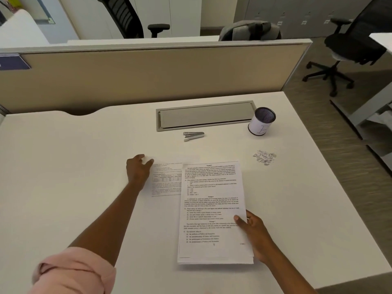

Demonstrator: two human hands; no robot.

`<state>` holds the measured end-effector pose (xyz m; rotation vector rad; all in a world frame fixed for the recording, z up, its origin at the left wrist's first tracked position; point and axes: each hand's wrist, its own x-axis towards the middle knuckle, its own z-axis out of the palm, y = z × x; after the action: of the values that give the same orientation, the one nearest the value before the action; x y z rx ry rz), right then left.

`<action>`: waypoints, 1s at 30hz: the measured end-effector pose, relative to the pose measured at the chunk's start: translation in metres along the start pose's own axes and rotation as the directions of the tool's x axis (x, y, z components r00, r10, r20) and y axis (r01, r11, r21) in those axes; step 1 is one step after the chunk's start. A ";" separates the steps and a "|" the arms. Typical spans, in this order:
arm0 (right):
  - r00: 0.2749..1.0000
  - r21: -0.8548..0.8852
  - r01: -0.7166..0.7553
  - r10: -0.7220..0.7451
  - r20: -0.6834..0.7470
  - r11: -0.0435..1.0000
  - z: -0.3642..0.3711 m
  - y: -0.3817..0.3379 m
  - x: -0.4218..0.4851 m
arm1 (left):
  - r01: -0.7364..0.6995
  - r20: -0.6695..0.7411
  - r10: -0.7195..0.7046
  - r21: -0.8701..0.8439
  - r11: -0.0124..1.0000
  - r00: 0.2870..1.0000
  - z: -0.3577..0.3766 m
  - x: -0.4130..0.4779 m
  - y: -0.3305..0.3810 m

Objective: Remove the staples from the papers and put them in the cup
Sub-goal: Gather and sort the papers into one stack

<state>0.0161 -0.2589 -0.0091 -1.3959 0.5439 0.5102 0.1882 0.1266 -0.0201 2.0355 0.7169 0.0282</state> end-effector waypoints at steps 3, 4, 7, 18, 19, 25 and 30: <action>1.000 0.015 0.001 -0.001 0.000 1.000 -0.001 0.002 0.002 | -0.021 0.004 0.021 0.018 1.000 1.000 0.001 0.004 0.004; 1.000 0.019 0.002 -0.002 0.001 1.000 -0.001 0.002 0.003 | -0.023 0.006 0.023 0.013 1.000 1.000 0.001 0.005 0.005; 1.000 0.029 0.006 -0.006 -0.001 1.000 -0.001 0.002 0.003 | -0.029 0.049 0.028 0.014 0.999 0.998 0.001 0.001 0.009; 0.997 0.007 0.053 -0.053 -0.059 0.999 -0.008 0.002 0.003 | -0.152 0.223 0.167 -0.083 0.985 0.960 -0.032 -0.022 0.029; 0.996 0.008 0.058 -0.058 -0.067 0.998 -0.010 0.001 0.003 | -0.169 0.234 0.188 -0.098 0.981 0.954 -0.039 -0.025 0.035; 0.988 -0.011 0.087 -0.087 -0.131 0.996 -0.026 -0.006 0.007 | -0.396 0.267 0.372 0.040 0.917 0.889 -0.089 -0.043 0.076; 0.985 -0.042 0.090 -0.095 -0.145 0.995 -0.031 -0.008 0.014 | -0.429 0.176 0.429 -0.038 0.902 0.886 -0.127 -0.053 0.104</action>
<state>0.0307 -0.2905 -0.0146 -1.4933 0.5875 0.3456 0.1563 0.1598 0.1460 2.1295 0.1409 0.0972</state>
